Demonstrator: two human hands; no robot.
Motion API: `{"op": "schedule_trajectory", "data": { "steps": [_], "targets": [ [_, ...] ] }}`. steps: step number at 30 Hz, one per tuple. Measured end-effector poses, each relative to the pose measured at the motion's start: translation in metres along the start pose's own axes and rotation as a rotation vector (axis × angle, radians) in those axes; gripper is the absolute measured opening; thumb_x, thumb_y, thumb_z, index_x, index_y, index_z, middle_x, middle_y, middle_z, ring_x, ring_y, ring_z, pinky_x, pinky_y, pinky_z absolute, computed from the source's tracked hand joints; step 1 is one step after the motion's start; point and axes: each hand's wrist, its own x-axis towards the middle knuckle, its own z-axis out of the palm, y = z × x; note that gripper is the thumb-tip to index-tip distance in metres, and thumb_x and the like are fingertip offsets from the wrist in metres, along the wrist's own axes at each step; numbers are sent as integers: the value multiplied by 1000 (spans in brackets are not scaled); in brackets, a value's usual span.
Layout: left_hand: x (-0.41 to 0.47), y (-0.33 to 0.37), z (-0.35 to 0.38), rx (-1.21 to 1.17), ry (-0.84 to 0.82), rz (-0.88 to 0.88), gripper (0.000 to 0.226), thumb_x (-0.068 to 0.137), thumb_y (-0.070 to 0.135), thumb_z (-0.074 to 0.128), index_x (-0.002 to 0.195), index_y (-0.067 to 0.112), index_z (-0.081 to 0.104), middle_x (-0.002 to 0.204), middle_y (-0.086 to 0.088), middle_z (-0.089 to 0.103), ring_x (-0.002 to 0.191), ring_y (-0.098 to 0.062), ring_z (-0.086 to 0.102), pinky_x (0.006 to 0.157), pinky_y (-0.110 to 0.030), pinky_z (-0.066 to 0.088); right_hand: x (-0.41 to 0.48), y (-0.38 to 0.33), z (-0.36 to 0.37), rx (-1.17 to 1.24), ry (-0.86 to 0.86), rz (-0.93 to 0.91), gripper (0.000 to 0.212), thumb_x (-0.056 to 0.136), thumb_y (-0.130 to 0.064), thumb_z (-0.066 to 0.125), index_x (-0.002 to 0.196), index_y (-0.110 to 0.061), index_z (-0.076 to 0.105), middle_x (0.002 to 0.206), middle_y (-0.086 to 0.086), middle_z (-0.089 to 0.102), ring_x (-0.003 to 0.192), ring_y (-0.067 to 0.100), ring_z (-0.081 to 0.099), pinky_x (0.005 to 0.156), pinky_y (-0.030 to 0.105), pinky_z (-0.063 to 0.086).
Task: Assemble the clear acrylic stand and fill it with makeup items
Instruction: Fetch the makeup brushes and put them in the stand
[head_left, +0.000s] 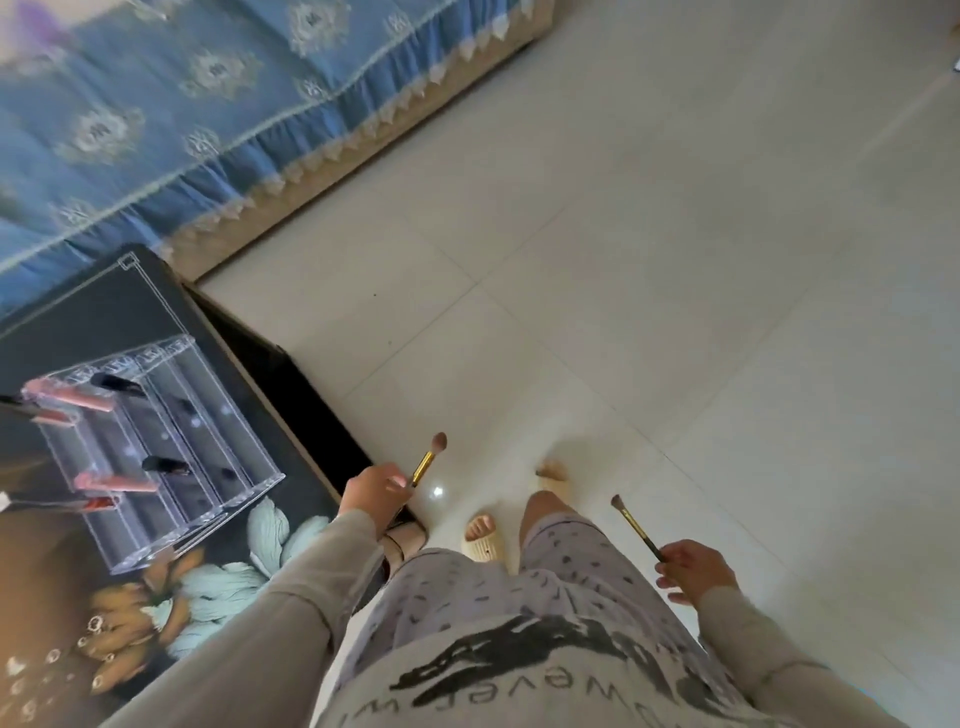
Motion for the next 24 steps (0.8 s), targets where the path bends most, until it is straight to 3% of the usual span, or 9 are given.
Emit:
{"op": "schedule_trajectory", "data": {
  "steps": [8, 9, 12, 16, 18, 20, 22, 24],
  "targets": [
    [16, 2, -7, -160, 68, -246, 10, 84, 16, 60, 90, 13, 67, 95, -9, 68, 97, -29, 63, 77, -24, 43, 56, -135, 16, -320, -143, -149, 16, 81, 13, 54, 79, -3, 55, 69, 13, 59, 55, 23, 53, 51, 26, 43],
    [16, 1, -7, -200, 75, -281, 5, 83, 14, 60, 81, 14, 65, 87, -9, 67, 93, -29, 63, 74, -25, 43, 63, -156, 19, -364, -159, -178, 15, 81, 13, 54, 80, -3, 56, 72, 14, 59, 55, 23, 53, 52, 26, 43],
    [15, -1, -1, -302, 105, -409, 27, 82, 12, 59, 59, 23, 52, 70, -3, 58, 78, -24, 57, 62, -24, 38, 82, -219, 27, -510, -214, -280, 15, 81, 13, 52, 84, -2, 57, 70, 13, 58, 55, 23, 52, 53, 26, 42],
    [11, 5, 12, -462, 183, -546, 6, 82, 13, 60, 81, 13, 66, 83, -10, 63, 82, -27, 59, 69, -23, 36, 95, -296, 43, -686, -279, -412, 14, 83, 8, 52, 89, -4, 55, 79, 16, 60, 66, 26, 54, 52, 26, 43],
    [10, 9, 19, -569, 217, -606, 10, 81, 11, 63, 87, 6, 69, 84, -14, 65, 91, -32, 63, 70, -25, 37, 99, -326, 54, -769, -285, -464, 16, 83, 8, 52, 90, -6, 55, 83, 17, 60, 70, 26, 55, 47, 23, 45],
    [7, 19, 26, -640, 222, -665, 5, 81, 10, 64, 78, 8, 68, 93, -19, 69, 95, -34, 64, 74, -29, 41, 100, -349, 66, -862, -296, -491, 15, 84, 7, 53, 93, -5, 57, 86, 16, 60, 67, 24, 56, 40, 17, 45],
    [8, 26, 30, -717, 248, -707, 16, 80, 9, 64, 66, 16, 60, 98, -20, 70, 96, -34, 63, 78, -29, 43, 101, -370, 81, -922, -327, -507, 15, 84, 7, 55, 94, -4, 58, 89, 15, 59, 60, 20, 55, 34, 12, 41],
    [13, 30, 30, -768, 249, -739, 15, 80, 10, 65, 68, 17, 60, 101, -19, 71, 97, -33, 63, 81, -28, 44, 101, -388, 97, -969, -334, -518, 15, 84, 7, 54, 95, -3, 58, 90, 15, 58, 57, 17, 53, 34, 12, 41]
  ]
}}
